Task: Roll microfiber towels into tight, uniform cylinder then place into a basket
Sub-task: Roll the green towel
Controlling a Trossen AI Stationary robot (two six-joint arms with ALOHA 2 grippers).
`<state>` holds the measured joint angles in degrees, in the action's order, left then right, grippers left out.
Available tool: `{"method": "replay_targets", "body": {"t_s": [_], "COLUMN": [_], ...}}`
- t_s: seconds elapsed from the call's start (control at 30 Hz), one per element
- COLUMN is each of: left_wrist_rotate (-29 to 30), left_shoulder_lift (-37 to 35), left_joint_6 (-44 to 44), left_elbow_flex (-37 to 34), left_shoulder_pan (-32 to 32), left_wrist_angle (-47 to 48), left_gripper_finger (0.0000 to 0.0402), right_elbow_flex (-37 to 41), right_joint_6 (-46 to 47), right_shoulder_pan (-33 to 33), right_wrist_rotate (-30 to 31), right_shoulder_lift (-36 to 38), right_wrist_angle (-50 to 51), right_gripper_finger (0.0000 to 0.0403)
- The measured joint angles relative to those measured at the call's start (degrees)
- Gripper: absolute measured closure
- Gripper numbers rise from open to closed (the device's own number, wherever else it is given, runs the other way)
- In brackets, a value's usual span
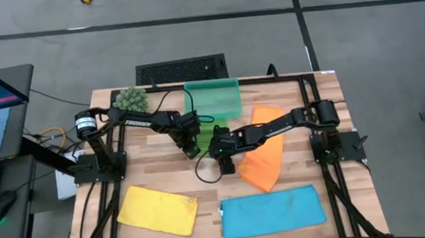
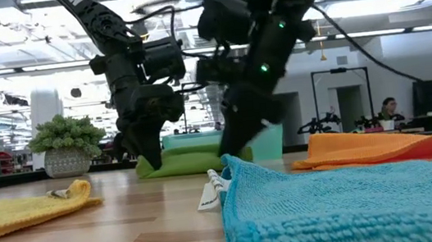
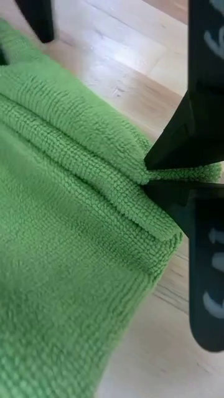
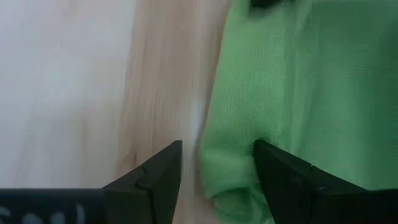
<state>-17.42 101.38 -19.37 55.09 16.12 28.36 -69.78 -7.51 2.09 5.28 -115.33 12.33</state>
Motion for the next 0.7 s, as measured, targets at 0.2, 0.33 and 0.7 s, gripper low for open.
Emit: {"method": "replay_targets", "body": {"t_s": [0.2, 0.33, 0.7], "left_wrist_rotate": [-0.24, -0.93, -1.65], "left_shoulder_lift": [0.0, 0.0, 0.04], "left_joint_6": [0.92, 3.78, 6.33], "left_elbow_flex": [-0.02, -0.02, -0.04], "left_shoulder_pan": [0.0, 0.0, -0.02], "left_wrist_angle": [-0.26, -0.28, -0.28], "left_gripper_finger": [0.0384, 0.0384, 0.036], "right_elbow_flex": [-0.35, -0.36, -0.28], "right_joint_6": [2.58, 3.45, 6.01], "right_shoulder_pan": [0.15, 0.15, -0.99], "right_wrist_rotate": [-0.02, 0.96, 0.89], "right_shoulder_lift": [-2.55, -3.28, -3.32], "right_wrist_angle": [0.51, 0.24, 0.01], "right_gripper_finger": [0.0184, 0.0218, 0.0359]}}
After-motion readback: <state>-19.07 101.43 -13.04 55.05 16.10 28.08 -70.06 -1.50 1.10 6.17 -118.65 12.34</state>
